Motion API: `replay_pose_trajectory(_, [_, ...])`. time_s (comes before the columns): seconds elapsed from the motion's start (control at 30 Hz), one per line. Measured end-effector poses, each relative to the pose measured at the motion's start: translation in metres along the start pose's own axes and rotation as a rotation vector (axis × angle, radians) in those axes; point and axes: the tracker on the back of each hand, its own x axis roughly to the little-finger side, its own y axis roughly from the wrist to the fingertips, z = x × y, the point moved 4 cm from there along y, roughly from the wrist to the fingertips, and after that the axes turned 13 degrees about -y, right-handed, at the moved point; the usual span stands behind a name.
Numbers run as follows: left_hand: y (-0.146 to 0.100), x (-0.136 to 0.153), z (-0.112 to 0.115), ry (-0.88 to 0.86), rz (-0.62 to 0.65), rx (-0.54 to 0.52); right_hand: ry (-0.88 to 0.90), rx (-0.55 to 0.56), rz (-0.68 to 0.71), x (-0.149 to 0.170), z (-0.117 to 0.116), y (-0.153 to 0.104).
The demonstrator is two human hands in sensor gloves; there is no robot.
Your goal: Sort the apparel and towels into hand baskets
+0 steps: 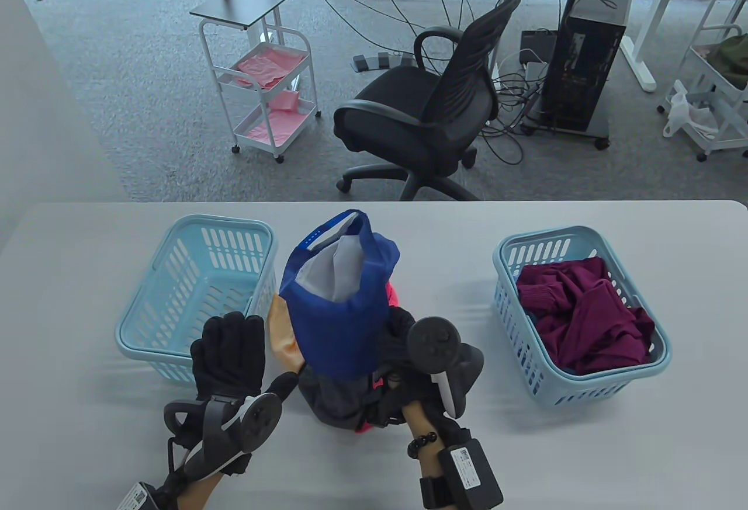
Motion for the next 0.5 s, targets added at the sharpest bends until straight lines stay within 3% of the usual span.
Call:
replay_pose_trajectory(0.13, [0.0,0.0,0.0,-0.001,0.003,0.003,-0.042,0.055,-0.027,0.023,0.039,0.014])
replay_pose_trajectory(0.5, [-0.001,-0.003,0.001,0.006,0.014,0.006,-0.327,0.255,-0.201,0.11,0.179,0.054])
